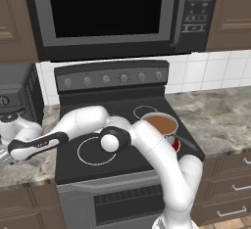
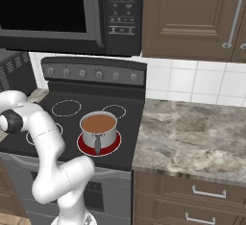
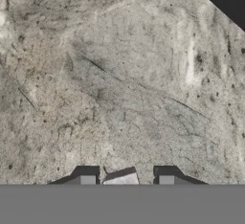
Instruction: Pick up the sugar cube(s) and place them in the saucepan with hot chocolate.
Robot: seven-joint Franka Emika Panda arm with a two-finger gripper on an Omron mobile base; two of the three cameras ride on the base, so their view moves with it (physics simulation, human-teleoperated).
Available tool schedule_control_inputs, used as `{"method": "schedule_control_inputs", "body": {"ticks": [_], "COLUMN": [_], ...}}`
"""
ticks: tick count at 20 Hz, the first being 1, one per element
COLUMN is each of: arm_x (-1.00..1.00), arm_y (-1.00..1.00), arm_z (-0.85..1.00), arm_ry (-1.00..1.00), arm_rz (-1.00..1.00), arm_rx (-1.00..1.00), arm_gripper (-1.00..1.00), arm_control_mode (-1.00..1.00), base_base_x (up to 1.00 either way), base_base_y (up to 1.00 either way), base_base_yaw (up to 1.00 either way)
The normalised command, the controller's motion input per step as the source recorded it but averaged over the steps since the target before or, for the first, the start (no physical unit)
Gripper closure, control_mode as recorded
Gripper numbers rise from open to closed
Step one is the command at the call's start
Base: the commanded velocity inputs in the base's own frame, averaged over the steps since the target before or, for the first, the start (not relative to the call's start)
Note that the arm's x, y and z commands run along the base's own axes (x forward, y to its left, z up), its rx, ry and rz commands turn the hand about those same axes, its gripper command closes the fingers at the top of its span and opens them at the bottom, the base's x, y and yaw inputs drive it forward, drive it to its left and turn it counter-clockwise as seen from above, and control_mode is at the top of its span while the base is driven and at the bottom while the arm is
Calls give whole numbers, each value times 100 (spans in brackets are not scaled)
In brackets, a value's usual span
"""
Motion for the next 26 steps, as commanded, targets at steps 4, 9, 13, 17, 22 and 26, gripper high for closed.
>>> {"method": "schedule_control_inputs", "body": {"ticks": [4, 9, 13, 17, 22, 26], "arm_x": [0, 0, 0, -19, -32, -25], "arm_y": [0, 0, -5, -37, -54, -72], "arm_z": [-5, -2, 0, 15, 38, 43], "arm_ry": [2, 2, 0, -2, -8, -9], "arm_rz": [0, 0, 0, 0, 1, 0], "arm_rx": [0, 0, -1, 0, 0, 0], "arm_gripper": [100, 100, 100, 100, 100, 100], "arm_control_mode": [-100, -100, -100, -100, -100, -100], "base_base_x": [0, 0, 0, 0, 0, 0], "base_base_y": [0, 0, 0, 0, 0, 0], "base_base_yaw": [0, 0, 0, 0, 0, 0]}}
